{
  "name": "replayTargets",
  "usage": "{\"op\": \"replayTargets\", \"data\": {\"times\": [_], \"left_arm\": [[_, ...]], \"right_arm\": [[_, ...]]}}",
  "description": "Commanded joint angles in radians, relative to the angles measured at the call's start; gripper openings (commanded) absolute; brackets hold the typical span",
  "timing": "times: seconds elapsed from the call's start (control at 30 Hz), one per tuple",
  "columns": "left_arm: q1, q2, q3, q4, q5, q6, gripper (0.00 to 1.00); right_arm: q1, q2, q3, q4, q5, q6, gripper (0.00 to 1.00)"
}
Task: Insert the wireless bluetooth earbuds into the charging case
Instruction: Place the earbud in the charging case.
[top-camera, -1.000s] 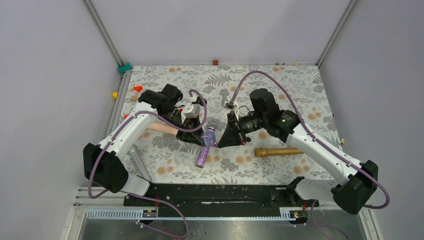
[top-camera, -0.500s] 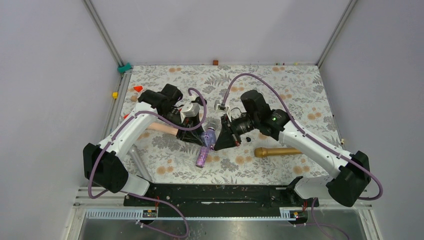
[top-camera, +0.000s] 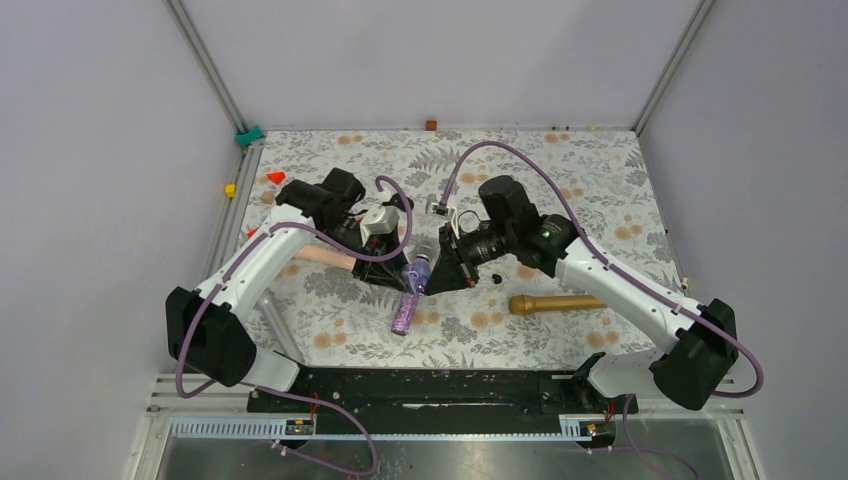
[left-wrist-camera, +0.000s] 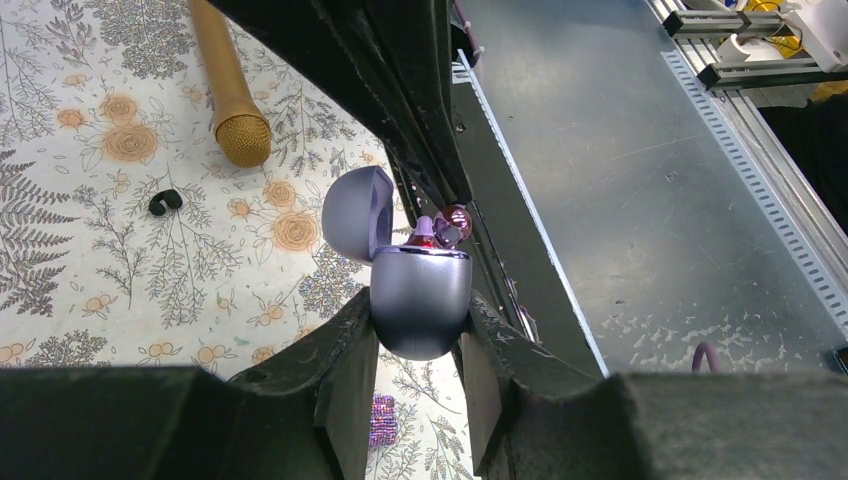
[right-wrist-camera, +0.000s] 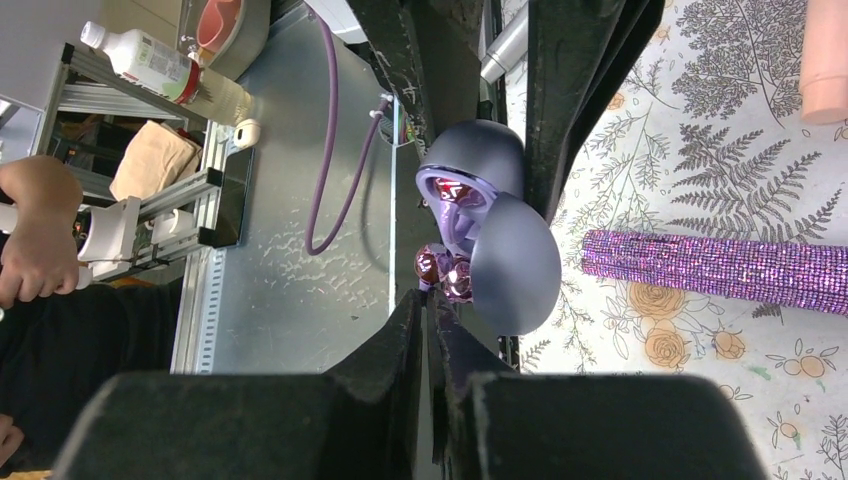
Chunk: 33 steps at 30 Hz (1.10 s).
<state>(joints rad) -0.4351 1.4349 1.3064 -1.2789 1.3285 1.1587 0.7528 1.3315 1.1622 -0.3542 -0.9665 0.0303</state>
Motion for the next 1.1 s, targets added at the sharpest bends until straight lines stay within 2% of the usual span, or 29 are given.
{"op": "replayTargets", "data": {"times": [0.0, 1.07], "left_arm": [[0.001, -0.037, 0.000, 0.016, 0.048, 0.024, 0.00], [-0.006, -0.069, -0.036, 0.015, 0.071, 0.050, 0.00]], "right_arm": [[0.011, 0.005, 0.041, -0.006, 0.013, -0.015, 0.06], [0.014, 0.059, 0.085, -0.006, 0.091, -0.002, 0.06]]}}
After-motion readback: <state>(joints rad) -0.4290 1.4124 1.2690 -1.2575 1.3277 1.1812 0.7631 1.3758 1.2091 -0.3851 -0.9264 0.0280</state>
